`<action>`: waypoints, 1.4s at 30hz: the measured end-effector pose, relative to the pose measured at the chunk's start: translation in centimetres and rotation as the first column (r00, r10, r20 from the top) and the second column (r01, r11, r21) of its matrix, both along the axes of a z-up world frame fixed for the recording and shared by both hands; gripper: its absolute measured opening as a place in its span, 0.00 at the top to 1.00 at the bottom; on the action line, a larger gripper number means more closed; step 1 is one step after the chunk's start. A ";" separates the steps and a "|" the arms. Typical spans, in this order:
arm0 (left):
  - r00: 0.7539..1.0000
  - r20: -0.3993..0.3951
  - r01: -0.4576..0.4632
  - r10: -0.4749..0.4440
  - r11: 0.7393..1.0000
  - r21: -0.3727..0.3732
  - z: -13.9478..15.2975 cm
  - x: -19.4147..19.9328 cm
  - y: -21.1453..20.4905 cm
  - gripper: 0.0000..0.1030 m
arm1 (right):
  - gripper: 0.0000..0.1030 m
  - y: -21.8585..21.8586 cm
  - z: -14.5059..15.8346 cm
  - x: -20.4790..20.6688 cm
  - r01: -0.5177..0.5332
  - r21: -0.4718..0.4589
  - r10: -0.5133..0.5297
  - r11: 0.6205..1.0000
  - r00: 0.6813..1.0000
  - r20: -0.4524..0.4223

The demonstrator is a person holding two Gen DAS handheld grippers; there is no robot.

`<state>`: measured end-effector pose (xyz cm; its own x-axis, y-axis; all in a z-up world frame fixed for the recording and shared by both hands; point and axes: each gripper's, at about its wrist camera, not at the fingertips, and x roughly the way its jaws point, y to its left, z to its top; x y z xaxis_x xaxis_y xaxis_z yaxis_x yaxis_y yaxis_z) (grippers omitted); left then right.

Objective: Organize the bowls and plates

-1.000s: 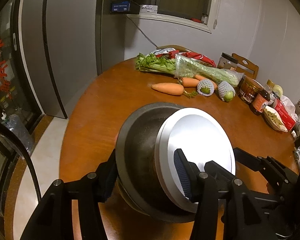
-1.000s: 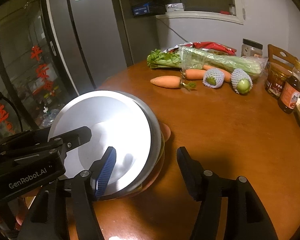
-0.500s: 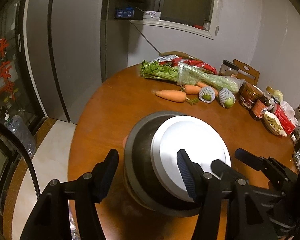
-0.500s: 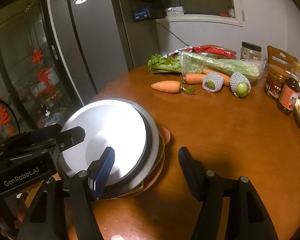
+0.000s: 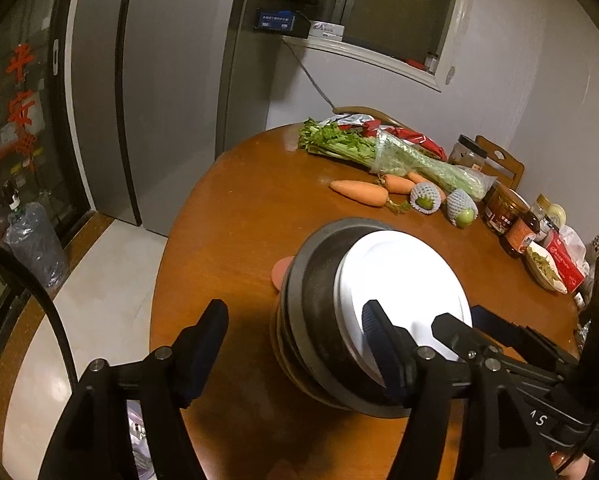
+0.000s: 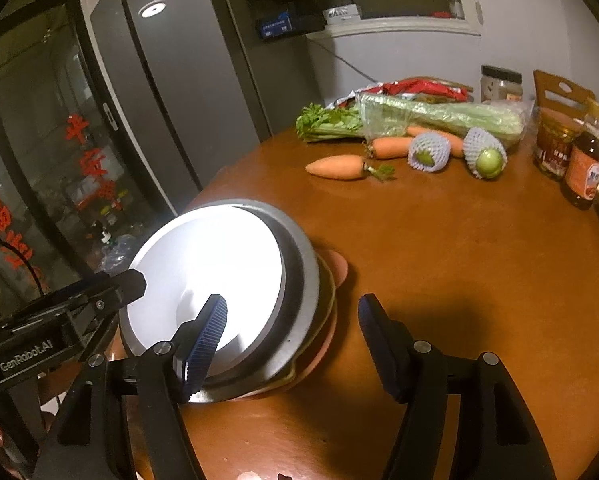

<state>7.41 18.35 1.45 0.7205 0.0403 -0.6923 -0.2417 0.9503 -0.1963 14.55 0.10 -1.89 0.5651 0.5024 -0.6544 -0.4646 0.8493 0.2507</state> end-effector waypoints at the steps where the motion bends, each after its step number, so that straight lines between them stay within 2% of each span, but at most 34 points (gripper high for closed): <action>1: 1.000 0.003 -0.010 0.010 1.000 0.019 0.1 -0.1 0.0 0.30 | 0.32 0.1 -0.1 0.1 -0.002 0.003 0.002 1.000 1.000 -0.008; 3: 1.000 0.008 -0.010 0.009 0.999 0.038 0.1 -0.2 -0.2 0.29 | 0.31 0.4 -0.4 0.4 -0.011 0.015 0.011 1.000 1.000 -0.029; 7: 1.000 0.012 -0.011 0.011 1.000 0.027 -0.2 -0.2 0.2 0.25 | 0.31 0.8 -0.8 0.7 -0.014 0.017 0.015 1.000 0.999 -0.047; 11: 1.000 0.001 -0.004 0.004 0.999 -0.032 -1.1 0.6 1.3 0.21 | 0.29 1.7 -1.1 0.9 -0.028 0.013 0.029 1.000 0.998 -0.061; 16: 0.998 -0.013 0.066 -0.068 0.993 -0.098 -2.1 1.7 1.6 0.21 | 0.27 2.1 -1.4 1.1 -0.018 -0.001 0.018 1.000 0.998 -0.067; 21: 0.991 -0.032 0.123 -0.127 0.988 -0.095 -2.7 2.8 0.9 0.21 | 0.27 1.8 -2.1 2.0 0.000 -0.019 -0.002 1.000 0.995 -0.101; 25: 0.981 -0.043 0.182 -0.188 0.977 -0.111 -3.0 3.7 -0.2 0.24 | 0.28 0.9 -2.1 2.4 0.016 -0.014 -0.017 1.000 0.995 -0.096; 28: 0.979 -0.058 0.191 -0.194 0.980 -0.065 -2.9 4.3 -1.5 0.24 | 0.29 0.0 -2.1 2.7 0.033 -0.017 -0.035 0.999 0.994 -0.101; 33: 0.970 -0.062 0.230 -0.234 0.971 -0.069 -2.9 5.3 -3.3 0.25 | 0.30 -2.0 -2.1 2.8 0.061 -0.014 -0.062 0.998 0.993 -0.101; 42: 0.942 -0.078 0.324 -0.327 0.945 -0.053 -2.9 7.4 -9.4 0.25 | 0.31 -7.9 -2.0 3.1 0.143 -0.027 -0.145 0.989 0.985 -0.096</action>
<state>14.79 8.94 -1.42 0.6286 -0.2145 -0.7476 0.0622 0.9720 -0.2266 17.69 -7.84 -3.89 0.5637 0.4064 -0.7190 -0.3111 0.9109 0.2710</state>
